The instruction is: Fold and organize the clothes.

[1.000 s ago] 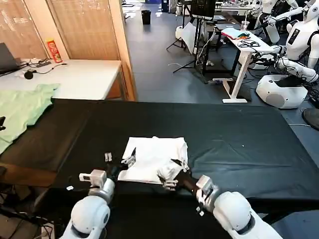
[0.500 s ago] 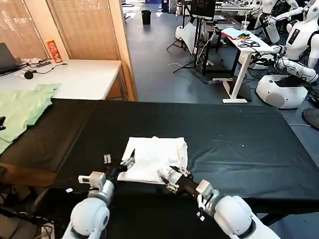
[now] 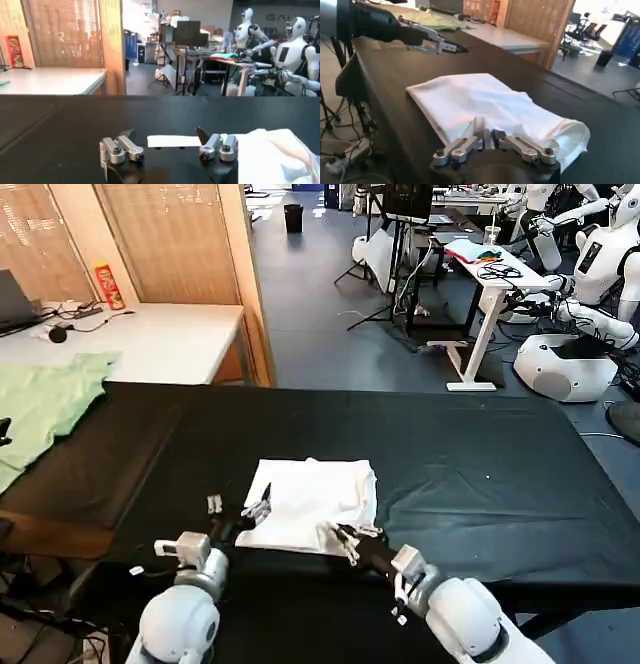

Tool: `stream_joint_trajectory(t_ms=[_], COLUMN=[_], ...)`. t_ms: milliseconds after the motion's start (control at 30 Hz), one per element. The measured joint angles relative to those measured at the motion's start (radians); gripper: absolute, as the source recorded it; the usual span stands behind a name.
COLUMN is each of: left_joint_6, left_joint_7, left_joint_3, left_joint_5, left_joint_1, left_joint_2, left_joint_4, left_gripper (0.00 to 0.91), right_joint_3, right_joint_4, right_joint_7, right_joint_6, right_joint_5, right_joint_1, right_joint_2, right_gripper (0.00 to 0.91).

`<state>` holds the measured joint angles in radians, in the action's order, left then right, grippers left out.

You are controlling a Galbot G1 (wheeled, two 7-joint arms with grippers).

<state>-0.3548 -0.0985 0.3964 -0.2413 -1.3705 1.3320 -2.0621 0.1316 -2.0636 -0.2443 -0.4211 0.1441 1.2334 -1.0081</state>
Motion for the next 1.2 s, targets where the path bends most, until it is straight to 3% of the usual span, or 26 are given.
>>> stream_joint_trajectory(t_ms=[200,367,400,433,700,933,1200], left_joint_6=[-0.004,-0.006,-0.006,-0.006,0.0,0.004,0.033], left_joint_7=[-0.001,-0.001,-0.001,0.0,0.023,0.033,0.039], left_joint_3=[-0.003,0.0,0.003,0.004,0.012,0.043,0.058], left_joint_5=[0.003,0.001,0.0,-0.003,-0.098,-0.261,-0.366], left_joint_1=[-0.001,-0.001,-0.002,-0.002,0.032,0.066,0.089], left_joint_2=[0.003,-0.006,-0.007,-0.009,-0.001,0.022,0.05], left_joint_4=[-0.009,-0.013,-0.012,-0.012,0.03,0.104,0.198], left_gripper=[0.878,0.878,0.878,0.878,0.878,0.878,0.878], right_joint_3=[0.044,0.094,0.105,0.118,0.197,0.295,0.368], right_joint_4=[-0.057,-0.096,-0.104,-0.114,-0.173,-0.22,-0.271], right_joint_7=[0.02,0.068,0.071,0.078,0.162,0.229,0.232], right_joint_6=[-0.014,-0.072,-0.08,-0.087,-0.068,-0.041,-0.034], right_joint_5=[-0.003,0.001,0.003,0.005,0.078,0.25,0.295], right_joint_1=[0.063,0.126,0.138,0.152,0.258,0.329,0.366], right_joint_2=[0.034,0.062,0.065,0.066,0.029,-0.054,-0.111], right_gripper=[0.078,0.107,0.215,0.878,0.878,0.878,0.878])
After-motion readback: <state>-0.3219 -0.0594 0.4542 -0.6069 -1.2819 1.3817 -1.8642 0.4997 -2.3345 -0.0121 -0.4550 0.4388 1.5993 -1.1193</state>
